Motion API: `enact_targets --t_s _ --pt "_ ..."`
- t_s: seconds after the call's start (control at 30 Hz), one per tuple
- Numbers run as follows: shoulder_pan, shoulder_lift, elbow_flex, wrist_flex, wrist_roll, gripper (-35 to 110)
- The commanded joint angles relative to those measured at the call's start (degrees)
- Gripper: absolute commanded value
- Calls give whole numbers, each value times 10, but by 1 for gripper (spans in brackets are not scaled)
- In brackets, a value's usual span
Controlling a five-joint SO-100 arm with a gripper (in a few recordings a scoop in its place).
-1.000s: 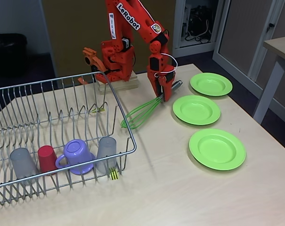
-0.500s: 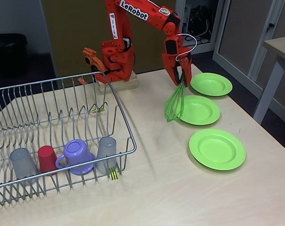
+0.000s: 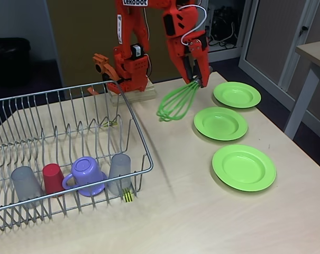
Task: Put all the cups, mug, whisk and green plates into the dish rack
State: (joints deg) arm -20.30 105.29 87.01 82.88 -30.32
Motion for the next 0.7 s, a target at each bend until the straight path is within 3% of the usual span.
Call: enact_targets --t_s 0.0,0.37,0.67 --pt "88 38 -76 48 4 0" --pt "397 -29 -196 121 33 0" --pt "563 -182 -177 41 -120 0"
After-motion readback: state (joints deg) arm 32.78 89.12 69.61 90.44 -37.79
